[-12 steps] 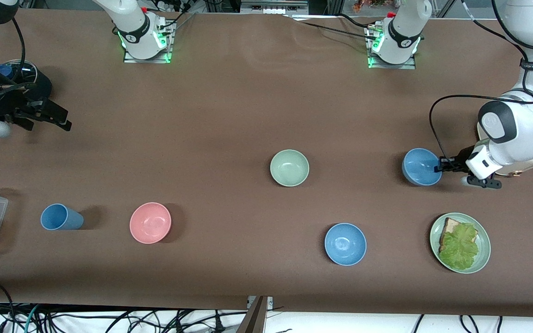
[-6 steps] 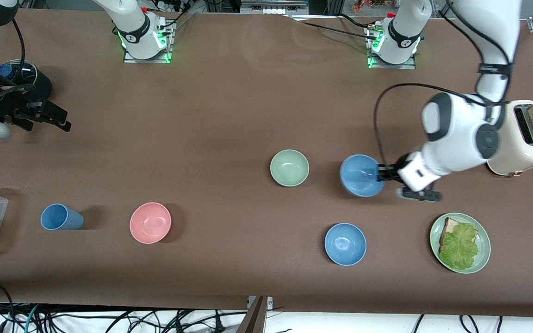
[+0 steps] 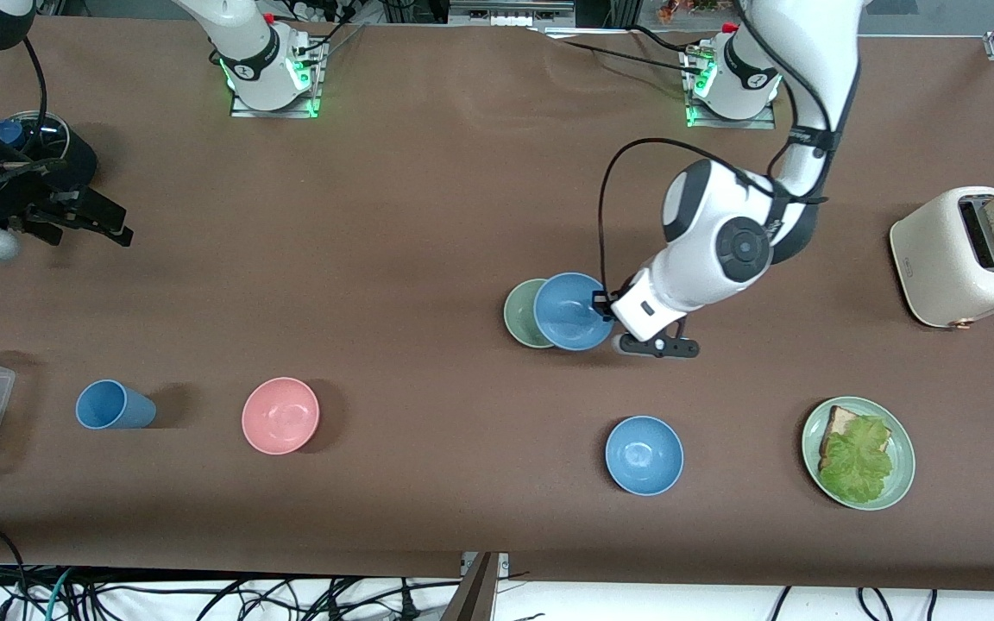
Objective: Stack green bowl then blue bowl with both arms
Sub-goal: 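Carry the blue bowl over the green bowl with the left gripper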
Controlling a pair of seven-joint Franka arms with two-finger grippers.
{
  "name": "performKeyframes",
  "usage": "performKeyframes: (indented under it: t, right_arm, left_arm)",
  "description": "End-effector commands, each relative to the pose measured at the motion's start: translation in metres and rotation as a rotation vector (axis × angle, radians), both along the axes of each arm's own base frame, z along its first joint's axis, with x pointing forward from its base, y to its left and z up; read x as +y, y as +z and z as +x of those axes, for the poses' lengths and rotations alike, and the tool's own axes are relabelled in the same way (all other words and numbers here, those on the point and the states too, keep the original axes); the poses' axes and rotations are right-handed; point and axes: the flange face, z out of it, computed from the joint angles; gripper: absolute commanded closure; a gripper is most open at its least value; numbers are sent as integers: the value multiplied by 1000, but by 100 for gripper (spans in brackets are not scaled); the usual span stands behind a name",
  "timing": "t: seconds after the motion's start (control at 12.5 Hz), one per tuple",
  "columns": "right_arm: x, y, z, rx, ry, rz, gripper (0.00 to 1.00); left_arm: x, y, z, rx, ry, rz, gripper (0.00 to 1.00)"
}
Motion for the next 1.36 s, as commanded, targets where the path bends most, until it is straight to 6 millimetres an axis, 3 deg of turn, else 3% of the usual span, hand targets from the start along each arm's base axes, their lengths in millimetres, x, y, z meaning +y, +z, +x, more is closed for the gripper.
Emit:
performKeyframes:
  t: [0.0,0.64,0.88,1.04,1.2,1.28]
  right_arm:
    - [0,7,2,-2,-1,-10,1]
    - [0,7,2,-2,-1,-8,1]
    - [0,7,2,-2,1,-8,1]
    - [0,7,2,-2,-1,-8,1]
    - [0,7,2,-2,-1,-8,1]
    - [0,7,2,-2,-1,-8,1]
  left_arm:
    - [-24,-14,-3,17,-6,16,100]
    - [-45,-41,-13,14,-17,32,100]
    - [-45,-44,-13,18,-15,35,66]
    - [-44,-38,-11,12,-8,26,58]
    - [-38,-6,1,-3,-1,6,50]
    - [-33,15,7,-17,-1,-1,24]
